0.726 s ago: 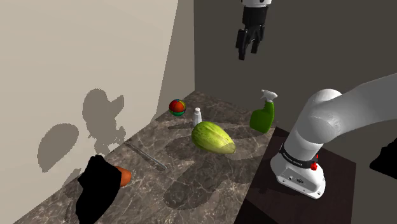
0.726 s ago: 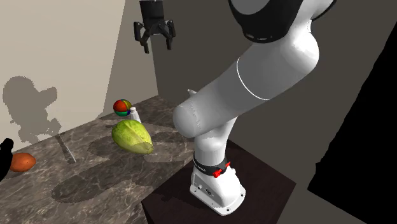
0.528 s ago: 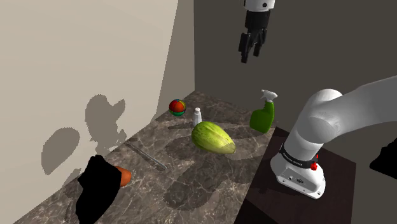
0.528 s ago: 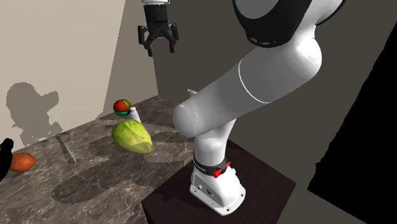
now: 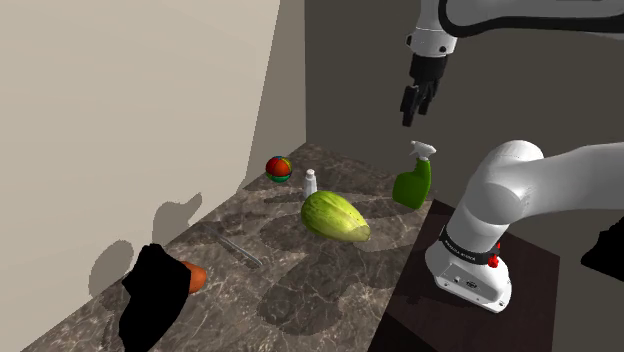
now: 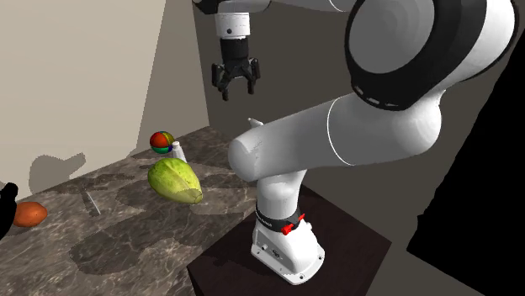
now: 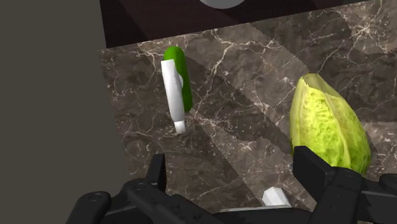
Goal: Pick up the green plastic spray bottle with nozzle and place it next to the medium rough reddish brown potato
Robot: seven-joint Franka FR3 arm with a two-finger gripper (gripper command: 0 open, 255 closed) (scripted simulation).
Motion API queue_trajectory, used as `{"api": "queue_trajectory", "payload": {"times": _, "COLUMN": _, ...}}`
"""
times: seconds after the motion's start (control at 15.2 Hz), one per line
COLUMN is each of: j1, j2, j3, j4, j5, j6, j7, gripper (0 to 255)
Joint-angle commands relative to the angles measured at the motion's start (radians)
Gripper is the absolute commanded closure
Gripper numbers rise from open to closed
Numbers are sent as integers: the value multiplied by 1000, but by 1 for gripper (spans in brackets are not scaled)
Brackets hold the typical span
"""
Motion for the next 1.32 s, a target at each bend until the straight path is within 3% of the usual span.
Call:
{"api": "queue_trajectory", "payload": {"times": 0.0, "j1": -18, "j2": -63, "j3": -32, "j4": -76, "j5": -30, "j6": 16, "j7": -31, "gripper": 0}}
{"api": "queue_trajectory", "payload": {"times": 0.33, "j1": -86, "j2": -203, "j3": -128, "j4": -237, "j5": -125, "j6": 43, "j7": -117, "gripper": 0}}
{"api": "queue_trajectory", "payload": {"times": 0.86, "j1": -109, "j2": -223, "j3": -159, "j4": -346, "j5": -158, "j6": 131, "j7": -121, "gripper": 0}}
{"api": "queue_trajectory", "payload": {"times": 1.25, "j1": -109, "j2": -223, "j3": -159, "j4": -346, "j5": -158, "j6": 131, "j7": -121, "gripper": 0}}
